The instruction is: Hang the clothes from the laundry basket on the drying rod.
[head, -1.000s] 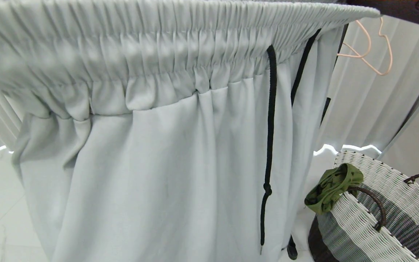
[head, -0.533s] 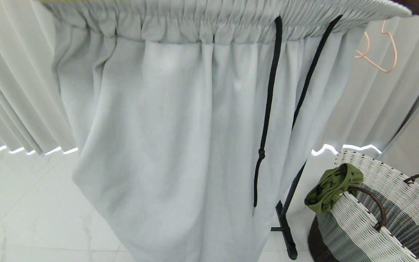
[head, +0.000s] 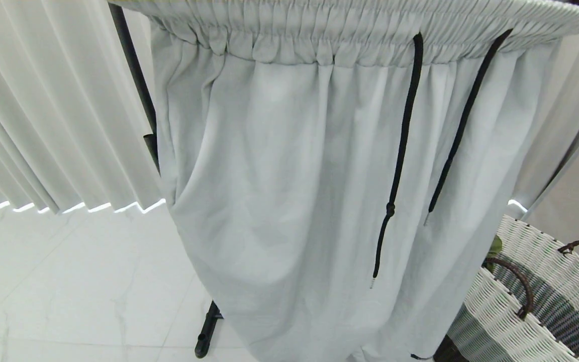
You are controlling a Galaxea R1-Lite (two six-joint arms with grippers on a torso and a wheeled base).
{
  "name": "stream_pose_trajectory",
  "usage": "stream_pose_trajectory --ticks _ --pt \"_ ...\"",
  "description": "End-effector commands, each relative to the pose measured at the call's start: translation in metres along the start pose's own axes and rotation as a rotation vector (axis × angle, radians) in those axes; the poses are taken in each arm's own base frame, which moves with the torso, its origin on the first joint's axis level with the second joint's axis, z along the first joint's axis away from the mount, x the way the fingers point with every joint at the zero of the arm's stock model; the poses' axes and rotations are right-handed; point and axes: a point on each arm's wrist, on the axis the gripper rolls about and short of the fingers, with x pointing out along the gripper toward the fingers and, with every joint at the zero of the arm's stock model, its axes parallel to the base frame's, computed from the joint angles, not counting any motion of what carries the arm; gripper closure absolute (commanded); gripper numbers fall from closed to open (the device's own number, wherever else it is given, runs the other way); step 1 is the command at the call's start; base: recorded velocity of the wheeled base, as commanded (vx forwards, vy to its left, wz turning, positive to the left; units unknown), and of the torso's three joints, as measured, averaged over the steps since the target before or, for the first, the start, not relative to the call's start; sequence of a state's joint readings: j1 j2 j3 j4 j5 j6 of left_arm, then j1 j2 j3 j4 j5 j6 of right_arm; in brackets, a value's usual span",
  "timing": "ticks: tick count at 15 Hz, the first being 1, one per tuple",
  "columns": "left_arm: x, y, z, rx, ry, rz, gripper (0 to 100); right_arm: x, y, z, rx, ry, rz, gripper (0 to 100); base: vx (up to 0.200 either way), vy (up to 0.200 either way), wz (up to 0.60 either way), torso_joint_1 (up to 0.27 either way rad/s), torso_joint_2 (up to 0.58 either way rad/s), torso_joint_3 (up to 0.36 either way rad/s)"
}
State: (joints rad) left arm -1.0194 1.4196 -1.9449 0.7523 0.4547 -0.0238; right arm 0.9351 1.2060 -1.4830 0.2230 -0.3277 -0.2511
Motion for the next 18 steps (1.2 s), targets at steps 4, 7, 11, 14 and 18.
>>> stream_pose_trajectory --ticks 4,7,11,14,18 --pt "0.008 -0.003 0.003 -0.005 -0.019 0.009 100 0.002 0.001 -0.001 -0.027 0.003 0.007 100 0.0 0.0 0.0 0.0 0.0 0.0" --pt "0.013 -0.003 0.002 0.004 -0.009 0.064 100 0.003 0.002 -0.002 -0.042 0.007 0.008 100 0.0 0.0 0.0 0.0 0.0 0.0" --pt "0.02 -0.005 0.006 0.03 -0.016 0.106 100 0.001 0.001 -0.002 -0.058 0.011 0.006 100 0.0 0.0 0.0 0.0 0.0 0.0" --pt "0.02 -0.005 0.009 0.037 -0.026 0.107 100 0.002 0.003 -0.007 -0.075 0.038 0.011 0 0.0 0.0 0.0 0.0 0.0 0.0" --pt "0.016 -0.003 0.01 0.032 -0.034 0.109 100 -0.009 0.002 -0.019 -0.159 0.048 0.032 0 0.0 0.0 0.0 0.0 0.0 0.0"
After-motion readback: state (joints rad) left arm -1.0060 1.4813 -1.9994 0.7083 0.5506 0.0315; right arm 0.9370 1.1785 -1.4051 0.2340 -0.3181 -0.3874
